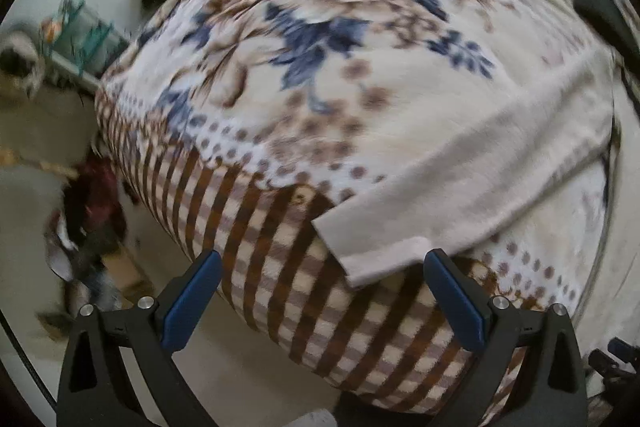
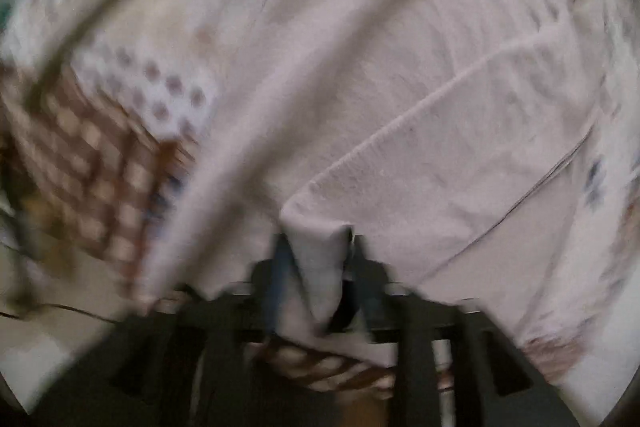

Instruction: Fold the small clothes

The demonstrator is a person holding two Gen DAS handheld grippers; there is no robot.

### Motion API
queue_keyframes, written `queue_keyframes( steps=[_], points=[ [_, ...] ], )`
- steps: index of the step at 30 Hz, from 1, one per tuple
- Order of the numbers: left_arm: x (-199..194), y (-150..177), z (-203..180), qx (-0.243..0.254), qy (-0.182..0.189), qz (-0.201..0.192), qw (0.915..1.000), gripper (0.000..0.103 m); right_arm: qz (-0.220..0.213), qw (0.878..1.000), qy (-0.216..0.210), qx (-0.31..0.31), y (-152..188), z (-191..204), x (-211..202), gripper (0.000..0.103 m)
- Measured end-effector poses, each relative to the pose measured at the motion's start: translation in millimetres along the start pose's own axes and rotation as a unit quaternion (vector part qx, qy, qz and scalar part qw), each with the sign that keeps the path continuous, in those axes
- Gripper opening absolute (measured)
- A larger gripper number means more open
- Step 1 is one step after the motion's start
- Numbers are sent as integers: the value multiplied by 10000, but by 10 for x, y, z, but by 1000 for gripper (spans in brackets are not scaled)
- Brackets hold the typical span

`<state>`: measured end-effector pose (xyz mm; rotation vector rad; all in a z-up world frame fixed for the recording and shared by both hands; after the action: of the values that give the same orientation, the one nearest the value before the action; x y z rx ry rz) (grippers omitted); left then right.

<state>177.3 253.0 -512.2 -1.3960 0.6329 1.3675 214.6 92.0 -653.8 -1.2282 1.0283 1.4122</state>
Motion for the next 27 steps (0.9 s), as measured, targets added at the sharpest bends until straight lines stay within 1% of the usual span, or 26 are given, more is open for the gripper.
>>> queue_keyframes(
  steps=[1, 2, 3, 4, 5, 7, 9, 10, 11, 12, 13, 14, 15, 16, 17, 19, 22, 25, 27],
  points=[
    [29, 7, 92, -210, 97, 31, 9997, 103, -117, 9994, -150, 290, -15, -90, -102, 69],
    [90, 19, 184, -475, 242, 114, 9985, 103, -207, 9980, -246, 550, -28, -194, -190, 69],
    [175, 43, 262, -771, 417, 256, 9958, 103, -256, 9968, -280, 708, -42, -239, -247, 69],
    [302, 77, 347, -1135, 631, 459, 9905, 103, -297, 9947, -281, 944, -59, -410, -277, 69],
    [425, 117, 412, -1459, 811, 667, 9837, 103, -294, 9930, -261, 1111, -95, -565, -309, 69],
    [673, 196, 491, -2148, 1278, 1043, 9626, 100, -262, 9877, -213, 1526, -129, -828, -371, 69],
    [876, 230, 481, -2711, 1726, 1232, 9389, 99, -175, 9810, -237, 1920, -166, -1089, -372, 69],
    [950, 234, 451, -2825, 1820, 1304, 9328, 97, -160, 9783, -253, 2052, -145, -1145, -370, 69],
    [1016, 226, 407, -2846, 1788, 1363, 9319, 96, -147, 9761, -229, 2158, -101, -1153, -358, 69],
    [1040, 193, 350, -2762, 1714, 1308, 9366, 93, -126, 9730, -176, 2298, -52, -1283, -383, 69],
    [1028, 167, 299, -2594, 1564, 1238, 9449, 75, -110, 9713, -131, 2371, -48, -1296, -354, 69],
    [987, 139, 223, -2292, 1342, 1167, 9570, 64, -90, 9699, -84, 2431, -39, -1354, -340, 69],
    [942, 127, 173, -2103, 1241, 1100, 9635, 41, -75, 9686, -22, 2483, -26, -1403, -326, 69],
    [874, 118, 122, -1900, 1163, 987, 9699, 8, -73, 9684, 23, 2492, -9, -1493, -357, 69],
    [805, 119, 78, -1775, 1144, 900, 9733, 1, -82, 9688, 80, 2474, 1, -1540, -352, 69],
    [626, 139, 23, -1727, 1122, 691, 9761, 1, -105, 9705, 160, 2404, 30, -1664, -392, 69],
    [326, 148, -22, -1801, 1131, 346, 9765, 1, -167, 9737, 99, 2271, 62, -1801, -421, 69],
    [-69, 122, -120, -1865, 1174, -86, 9754, 1, -266, 9771, 37, 2113, 118, -2039, -556, 69],
    [-381, 90, -202, -1746, 1226, -360, 9763, 1, -385, 9774, -64, 2077, 176, -2205, -655, 69]
  ],
)
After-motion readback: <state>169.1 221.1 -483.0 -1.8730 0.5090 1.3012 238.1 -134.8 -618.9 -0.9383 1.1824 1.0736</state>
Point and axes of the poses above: each gripper's, at about its wrist camera, not at the fingertips, and x roughly the way its jaws point, z to its left, y to its underside, the point moved 4 cm from there along x, roughly the way its jaws point, and after that the axes turned 6 degrees about -z, right-handed, at the moved point
